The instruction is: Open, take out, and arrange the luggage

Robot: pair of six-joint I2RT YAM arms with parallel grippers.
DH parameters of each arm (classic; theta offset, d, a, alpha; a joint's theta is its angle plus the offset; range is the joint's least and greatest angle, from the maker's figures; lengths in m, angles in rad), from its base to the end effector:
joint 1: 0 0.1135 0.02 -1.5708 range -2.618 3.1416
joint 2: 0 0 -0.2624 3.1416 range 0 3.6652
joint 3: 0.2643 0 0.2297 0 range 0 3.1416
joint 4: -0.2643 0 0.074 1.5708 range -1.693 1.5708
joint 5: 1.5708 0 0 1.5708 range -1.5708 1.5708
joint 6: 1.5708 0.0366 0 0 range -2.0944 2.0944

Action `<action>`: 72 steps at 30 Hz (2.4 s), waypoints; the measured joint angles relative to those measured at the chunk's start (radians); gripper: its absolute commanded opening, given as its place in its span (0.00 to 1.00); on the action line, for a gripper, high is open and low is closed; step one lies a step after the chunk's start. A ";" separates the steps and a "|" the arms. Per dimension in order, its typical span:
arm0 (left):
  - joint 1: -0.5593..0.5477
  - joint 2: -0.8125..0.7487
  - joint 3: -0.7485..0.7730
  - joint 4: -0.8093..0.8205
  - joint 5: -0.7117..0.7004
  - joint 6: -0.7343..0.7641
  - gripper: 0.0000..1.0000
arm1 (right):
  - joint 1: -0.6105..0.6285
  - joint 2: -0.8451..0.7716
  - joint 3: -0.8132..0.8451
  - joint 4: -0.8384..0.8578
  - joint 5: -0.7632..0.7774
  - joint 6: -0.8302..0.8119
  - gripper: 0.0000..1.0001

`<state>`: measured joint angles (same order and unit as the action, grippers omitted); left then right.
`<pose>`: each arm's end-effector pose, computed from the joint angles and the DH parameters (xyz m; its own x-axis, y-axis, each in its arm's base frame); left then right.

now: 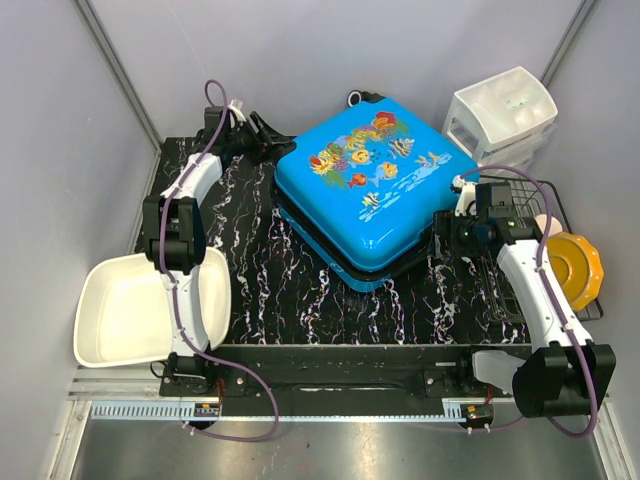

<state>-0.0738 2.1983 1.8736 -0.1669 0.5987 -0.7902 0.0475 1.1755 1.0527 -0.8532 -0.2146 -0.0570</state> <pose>0.4924 -0.0571 0.2628 -0.7266 -0.5348 -0.4314 0.0571 0.5787 -0.8136 0.2073 0.0177 0.2971 -0.8166 -0.0945 -0.5695 -0.2124 0.9665 0.1442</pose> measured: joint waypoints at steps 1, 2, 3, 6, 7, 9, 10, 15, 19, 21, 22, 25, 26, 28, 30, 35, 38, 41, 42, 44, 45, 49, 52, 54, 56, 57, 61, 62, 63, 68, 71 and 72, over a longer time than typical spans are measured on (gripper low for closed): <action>0.001 0.000 -0.006 0.004 0.011 0.000 0.23 | 0.000 0.000 -0.009 0.018 -0.008 0.000 0.79; 0.002 -0.001 -0.023 0.023 0.017 -0.006 0.15 | 0.000 0.000 -0.017 0.034 -0.016 0.001 0.79; 0.005 -0.004 -0.041 0.049 0.026 -0.019 0.08 | 0.000 0.000 -0.027 0.056 -0.024 0.002 0.78; 0.021 -0.044 -0.134 0.132 0.040 -0.048 0.00 | 0.003 0.013 -0.043 0.109 -0.042 0.006 0.76; 0.026 -0.068 -0.172 0.148 0.044 -0.049 0.00 | 0.006 0.026 -0.043 0.127 -0.043 0.009 0.75; 0.041 -0.128 -0.255 0.167 0.054 -0.056 0.00 | 0.014 0.062 -0.043 0.160 -0.051 0.011 0.75; 0.049 -0.153 -0.289 0.167 0.061 -0.056 0.00 | 0.018 0.079 -0.043 0.165 -0.053 0.012 0.75; 0.120 -0.306 -0.483 0.154 0.095 -0.055 0.00 | 0.065 0.168 -0.038 0.212 -0.068 0.007 0.75; 0.206 -0.414 -0.600 0.118 0.100 -0.045 0.00 | 0.106 0.279 0.043 0.259 -0.086 -0.005 0.75; 0.253 -0.463 -0.645 0.092 0.097 -0.034 0.00 | 0.122 0.379 0.130 0.294 -0.101 -0.018 0.75; 0.270 -0.485 -0.669 0.085 0.094 -0.029 0.00 | 0.128 0.403 0.150 0.307 -0.106 -0.023 0.75; 0.314 -0.554 -0.737 0.068 0.076 -0.020 0.00 | 0.136 0.549 0.306 0.356 -0.098 -0.062 0.78; 0.319 -0.572 -0.753 0.061 0.071 -0.019 0.00 | 0.136 0.582 0.342 0.372 -0.092 -0.071 0.80; 0.322 -0.606 -0.779 0.051 0.058 -0.019 0.00 | 0.134 0.645 0.415 0.408 -0.064 -0.095 0.86; 0.322 -0.632 -0.794 0.037 0.051 -0.019 0.00 | 0.133 0.665 0.442 0.441 -0.045 -0.108 0.89; 0.319 -0.685 -0.809 -0.003 0.039 -0.019 0.00 | 0.133 0.628 0.438 0.475 -0.013 -0.119 0.97; 0.319 -0.715 -0.811 -0.025 0.036 -0.024 0.00 | 0.133 0.526 0.391 0.475 -0.021 -0.117 0.98; 0.318 -0.752 -0.816 -0.038 0.035 -0.042 0.00 | 0.137 0.397 0.359 0.471 -0.047 -0.122 0.98; 0.318 -0.764 -0.816 -0.043 0.035 -0.054 0.00 | 0.138 0.350 0.351 0.473 -0.064 -0.127 0.97; 0.318 -0.782 -0.816 -0.051 0.037 -0.076 0.00 | 0.140 0.252 0.325 0.474 -0.104 -0.142 0.95; 0.317 -0.790 -0.815 -0.055 0.041 -0.088 0.00 | 0.140 0.203 0.305 0.474 -0.129 -0.151 0.90; 0.317 -0.804 -0.792 -0.077 0.058 -0.138 0.00 | 0.146 0.038 0.204 0.461 -0.278 -0.195 0.74; 0.317 -0.804 -0.754 -0.078 0.070 -0.183 0.00 | 0.186 -0.026 0.126 0.446 -0.351 -0.248 0.69; 0.316 -0.802 -0.726 -0.063 0.085 -0.221 0.00 | 0.243 -0.036 0.082 0.435 -0.364 -0.291 0.68; 0.313 -0.800 -0.704 -0.032 0.101 -0.264 0.00 | 0.301 -0.034 0.047 0.419 -0.369 -0.335 0.63; 0.312 -0.797 -0.694 -0.014 0.111 -0.292 0.00 | 0.330 -0.032 0.030 0.409 -0.370 -0.356 0.62; 0.311 -0.764 -0.653 0.044 0.137 -0.380 0.00 | 0.433 -0.019 0.003 0.406 -0.348 -0.430 0.54; 0.311 -0.755 -0.644 0.056 0.139 -0.394 0.00 | 0.458 -0.014 0.000 0.416 -0.343 -0.446 0.54; 0.311 -0.745 -0.633 0.067 0.139 -0.411 0.00 | 0.500 -0.010 -0.007 0.438 -0.317 -0.468 0.55; 0.311 -0.716 -0.592 0.117 0.147 -0.471 0.02 | 0.669 0.057 -0.089 0.644 -0.131 -0.547 0.58; 0.311 -0.714 -0.583 0.139 0.158 -0.496 0.05 | 0.711 0.169 -0.097 0.795 0.023 -0.584 0.59; 0.311 -0.714 -0.583 0.143 0.162 -0.501 0.06 | 0.715 0.204 -0.095 0.842 0.069 -0.595 0.59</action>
<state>0.2371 1.4845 1.2903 -0.0235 0.7609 -1.2911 0.7628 1.3800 0.9573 -0.0109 -0.1455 -0.6518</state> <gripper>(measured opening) 0.704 0.585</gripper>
